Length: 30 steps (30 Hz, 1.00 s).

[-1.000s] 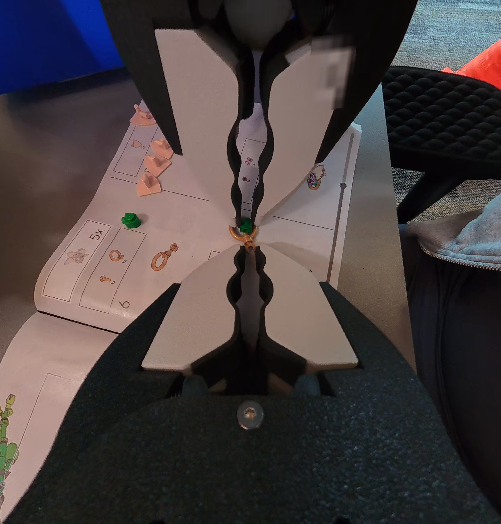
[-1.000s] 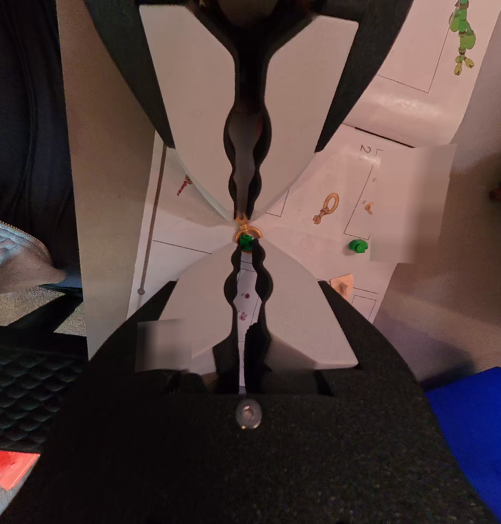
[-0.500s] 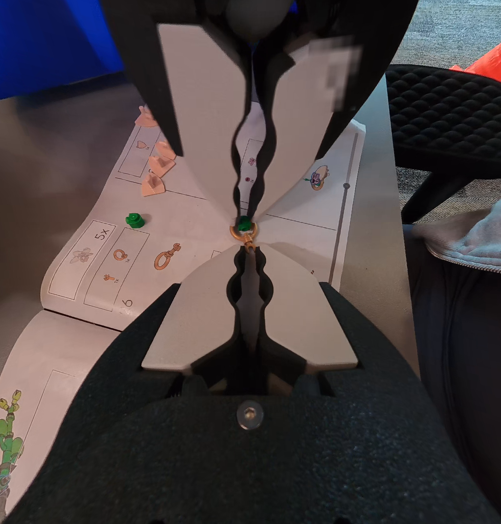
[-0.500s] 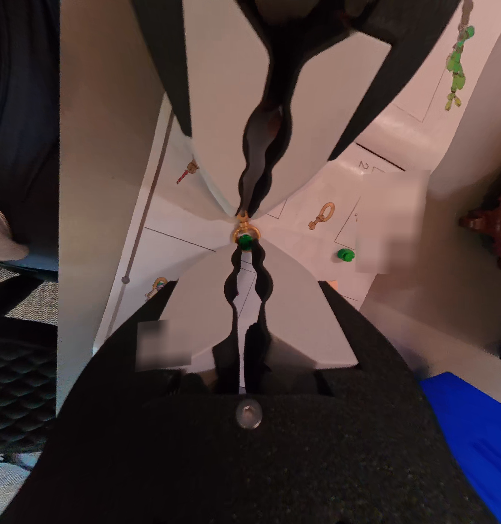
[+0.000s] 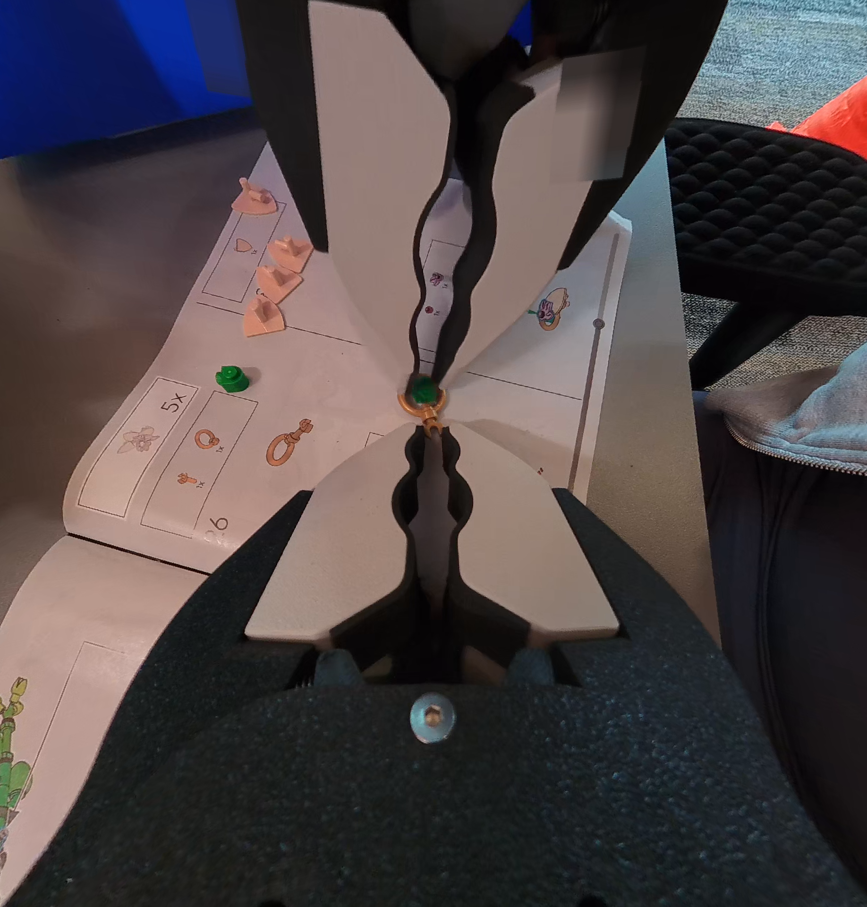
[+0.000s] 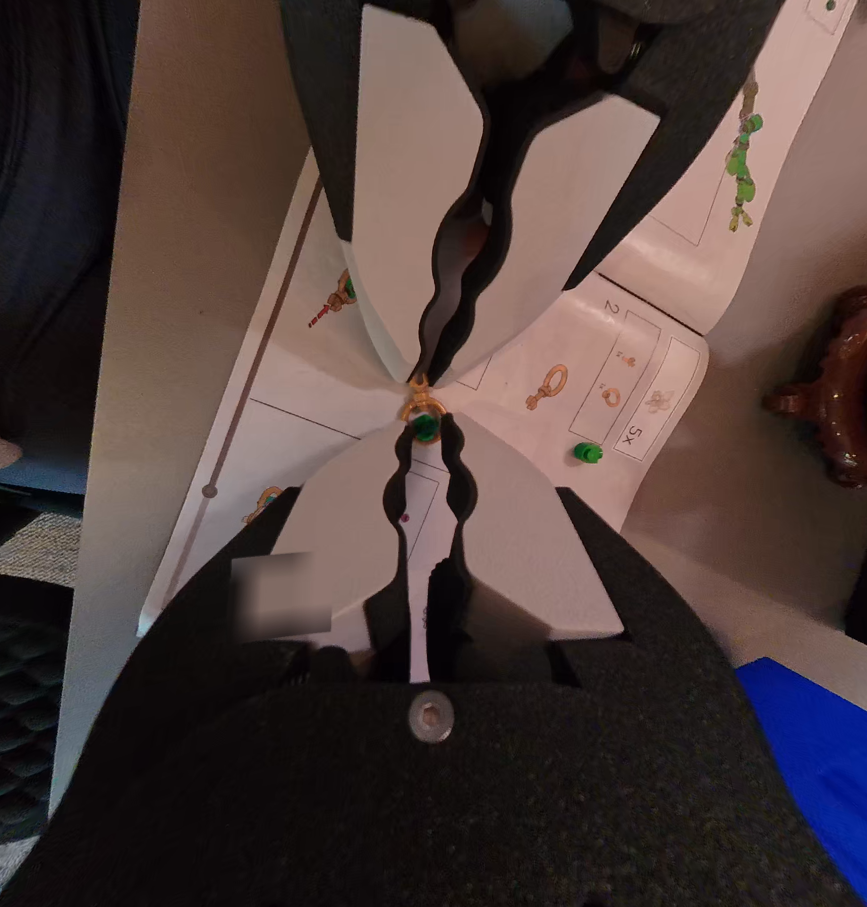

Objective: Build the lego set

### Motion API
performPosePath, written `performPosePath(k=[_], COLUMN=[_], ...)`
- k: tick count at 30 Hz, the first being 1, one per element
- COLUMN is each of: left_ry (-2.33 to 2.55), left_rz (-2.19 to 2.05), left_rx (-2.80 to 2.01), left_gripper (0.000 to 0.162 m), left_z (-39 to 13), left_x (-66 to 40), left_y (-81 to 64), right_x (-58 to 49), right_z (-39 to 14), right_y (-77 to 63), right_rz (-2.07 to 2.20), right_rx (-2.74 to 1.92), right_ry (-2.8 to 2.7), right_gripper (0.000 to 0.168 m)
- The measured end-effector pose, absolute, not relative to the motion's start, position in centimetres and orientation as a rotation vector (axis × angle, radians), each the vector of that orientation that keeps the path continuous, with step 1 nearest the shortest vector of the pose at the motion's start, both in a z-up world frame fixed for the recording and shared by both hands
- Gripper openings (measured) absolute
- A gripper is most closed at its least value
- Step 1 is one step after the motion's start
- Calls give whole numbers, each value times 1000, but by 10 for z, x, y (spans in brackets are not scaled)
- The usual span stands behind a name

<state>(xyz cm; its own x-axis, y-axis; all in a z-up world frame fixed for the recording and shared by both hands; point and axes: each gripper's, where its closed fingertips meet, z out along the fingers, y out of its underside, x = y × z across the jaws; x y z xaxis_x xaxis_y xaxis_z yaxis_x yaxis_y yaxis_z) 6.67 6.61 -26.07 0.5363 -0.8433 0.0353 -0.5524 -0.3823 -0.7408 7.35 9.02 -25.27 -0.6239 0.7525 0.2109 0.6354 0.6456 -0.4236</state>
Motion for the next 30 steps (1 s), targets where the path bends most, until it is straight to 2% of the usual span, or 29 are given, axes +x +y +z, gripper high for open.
performPosePath(k=[5,8,9,14,17,30], left_ry=[1124,1124,1124,1124,1125,1127], left_rz=[-545,-546,-546,-545,-545,-541], left_rx=[-2088,-2088,-2088,-2088,-2087,-2085], left_gripper=[6,6,6,6,6,6], left_z=[-261,-261,-261,-261,-261,-261], left_x=[67,67,67,67,67,67], left_y=[66,66,66,66,66,66], right_x=[73,75,75,75,74,73], right_z=[-252,-251,-251,-247,-246,-253], right_y=[91,93,96,92,96,82], right_rz=[425,432,430,586,606,464], right_rx=[-1088,-1135,-1180,-1637,-1712,-1511], right_ry=[-2491,-2474,-2451,-2250,-2114,-2139], right_gripper=[15,6,0,0,0,4])
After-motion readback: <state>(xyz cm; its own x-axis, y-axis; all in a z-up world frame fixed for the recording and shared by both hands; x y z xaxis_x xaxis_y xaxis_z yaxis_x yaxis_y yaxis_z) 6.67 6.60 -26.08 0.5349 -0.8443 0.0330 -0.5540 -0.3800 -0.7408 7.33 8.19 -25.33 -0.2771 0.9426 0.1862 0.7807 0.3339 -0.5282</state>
